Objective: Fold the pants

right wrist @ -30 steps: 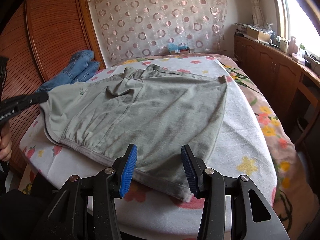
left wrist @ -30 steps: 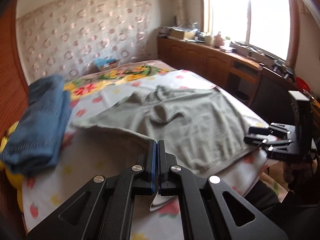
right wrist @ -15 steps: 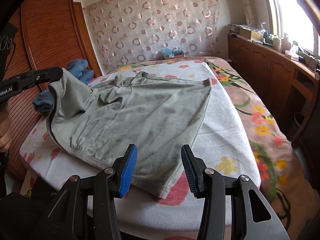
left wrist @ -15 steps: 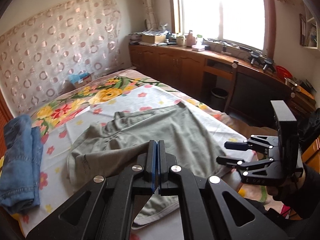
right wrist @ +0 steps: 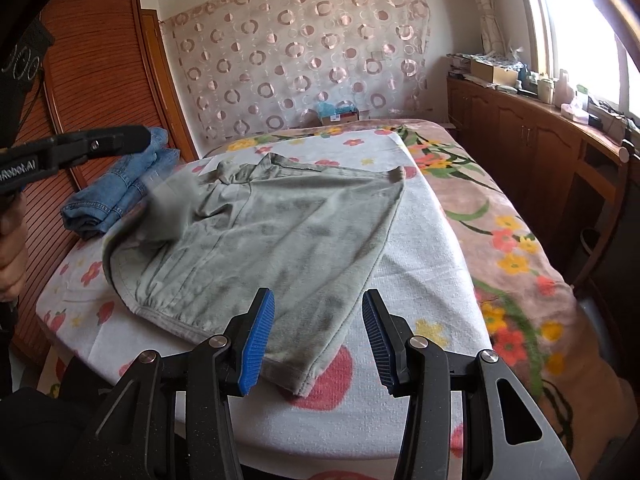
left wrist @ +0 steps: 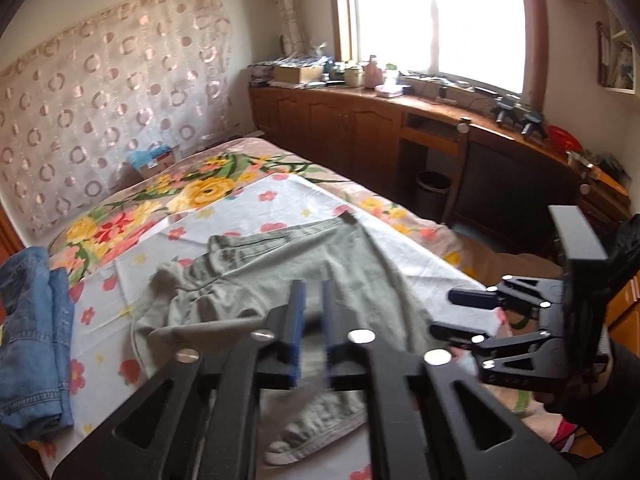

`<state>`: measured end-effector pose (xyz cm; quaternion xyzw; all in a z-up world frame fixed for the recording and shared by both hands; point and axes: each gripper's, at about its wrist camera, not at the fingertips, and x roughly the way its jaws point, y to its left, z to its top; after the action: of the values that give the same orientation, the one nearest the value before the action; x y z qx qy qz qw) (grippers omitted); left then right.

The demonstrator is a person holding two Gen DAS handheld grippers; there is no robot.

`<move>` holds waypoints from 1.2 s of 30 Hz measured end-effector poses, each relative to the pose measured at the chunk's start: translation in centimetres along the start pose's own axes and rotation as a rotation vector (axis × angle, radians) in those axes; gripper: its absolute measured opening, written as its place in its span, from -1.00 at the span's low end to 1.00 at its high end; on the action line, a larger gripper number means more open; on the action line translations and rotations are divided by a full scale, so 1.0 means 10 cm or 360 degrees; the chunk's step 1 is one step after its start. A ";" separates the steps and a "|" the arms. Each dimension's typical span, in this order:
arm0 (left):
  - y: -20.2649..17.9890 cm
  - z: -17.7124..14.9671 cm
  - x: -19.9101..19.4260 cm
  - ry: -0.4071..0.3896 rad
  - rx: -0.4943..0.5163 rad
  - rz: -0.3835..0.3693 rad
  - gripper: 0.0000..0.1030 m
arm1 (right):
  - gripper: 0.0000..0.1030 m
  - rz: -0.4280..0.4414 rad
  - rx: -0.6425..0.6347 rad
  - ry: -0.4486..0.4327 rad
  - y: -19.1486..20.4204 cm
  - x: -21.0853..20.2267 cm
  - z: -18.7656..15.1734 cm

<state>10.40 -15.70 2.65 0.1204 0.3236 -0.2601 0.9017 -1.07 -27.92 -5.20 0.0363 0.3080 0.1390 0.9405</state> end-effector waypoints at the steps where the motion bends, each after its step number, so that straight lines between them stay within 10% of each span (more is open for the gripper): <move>1: 0.03 -0.01 0.00 -0.0003 -0.0010 0.0020 -0.42 | -0.08 0.0001 0.0000 0.0000 0.00 0.00 0.00; 4: 0.14 -0.07 0.00 -0.0017 -0.0057 0.0052 0.03 | -0.08 0.0004 -0.0005 -0.0001 0.01 0.02 0.01; 6: 0.24 -0.12 0.00 -0.0032 -0.0106 0.0067 0.68 | -0.08 0.0009 -0.0013 0.0000 0.02 0.02 0.01; 26: 0.70 -0.82 0.22 0.0157 -0.0316 0.0103 0.69 | -0.09 0.0152 -0.0118 0.0061 0.23 0.49 0.17; 32: 0.76 -0.97 0.25 0.0189 -0.0347 0.0100 0.69 | -0.29 0.0179 -0.0107 0.0150 0.20 0.68 0.17; 36: 0.78 -1.00 0.25 0.0192 -0.0361 0.0098 0.69 | -0.78 0.0235 -0.0102 0.0160 0.17 0.69 0.19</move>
<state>11.09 -6.32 -6.23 0.0429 0.4006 -0.1862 0.8961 4.98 -24.27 -7.37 0.0217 0.3465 0.2193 0.9118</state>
